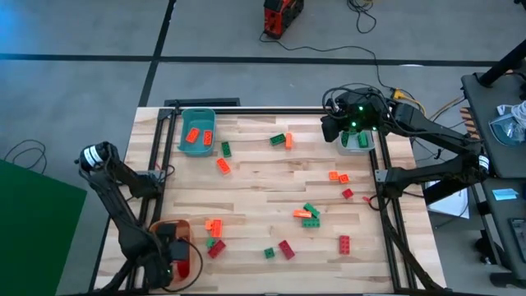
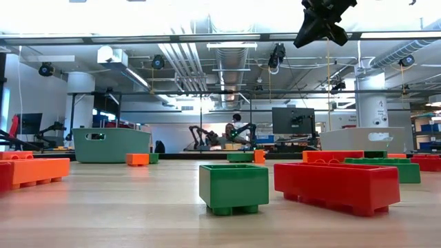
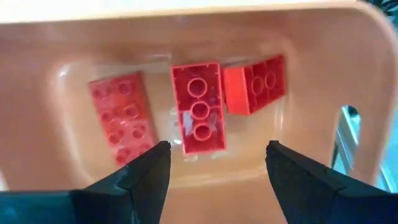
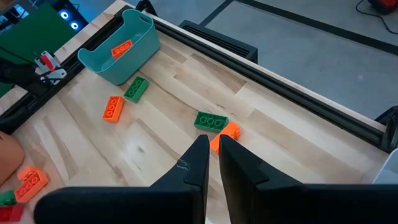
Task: Sort blocks
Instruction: Put the orange game piece into the blue bin
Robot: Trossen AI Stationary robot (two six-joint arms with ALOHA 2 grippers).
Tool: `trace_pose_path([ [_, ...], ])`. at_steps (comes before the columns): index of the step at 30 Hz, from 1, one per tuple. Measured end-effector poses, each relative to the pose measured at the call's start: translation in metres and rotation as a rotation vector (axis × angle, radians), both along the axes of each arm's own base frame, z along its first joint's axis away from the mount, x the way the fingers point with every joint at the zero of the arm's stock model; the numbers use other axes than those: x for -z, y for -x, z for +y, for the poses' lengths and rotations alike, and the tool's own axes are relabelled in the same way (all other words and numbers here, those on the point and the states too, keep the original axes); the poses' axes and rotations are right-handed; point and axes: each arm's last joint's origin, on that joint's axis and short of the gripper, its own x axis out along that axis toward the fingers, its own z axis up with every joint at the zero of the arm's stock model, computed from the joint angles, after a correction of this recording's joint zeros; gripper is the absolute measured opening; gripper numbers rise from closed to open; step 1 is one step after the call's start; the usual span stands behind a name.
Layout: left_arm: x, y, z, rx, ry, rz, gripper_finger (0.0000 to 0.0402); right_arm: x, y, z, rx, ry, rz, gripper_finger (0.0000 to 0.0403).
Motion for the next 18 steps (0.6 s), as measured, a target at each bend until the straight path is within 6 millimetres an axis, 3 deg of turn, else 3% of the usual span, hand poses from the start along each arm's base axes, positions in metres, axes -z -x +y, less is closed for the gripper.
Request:
trace_pose_path([
  [8,-0.063,-0.006,0.008,-0.046,-0.175,-0.057,0.0239,0.000,0.000,0.000,0.009,-0.010,-0.007,0.0028],
  [13,-0.105,-0.016,0.031,-0.141,-0.322,-0.160,0.0232,0.000,0.000,0.000,0.009,-0.010,-0.007,0.0028],
  [18,-0.130,-0.038,0.063,-0.270,-0.287,-0.275,0.0231,0.000,0.000,0.000,0.008,-0.011,-0.007,0.0028],
])
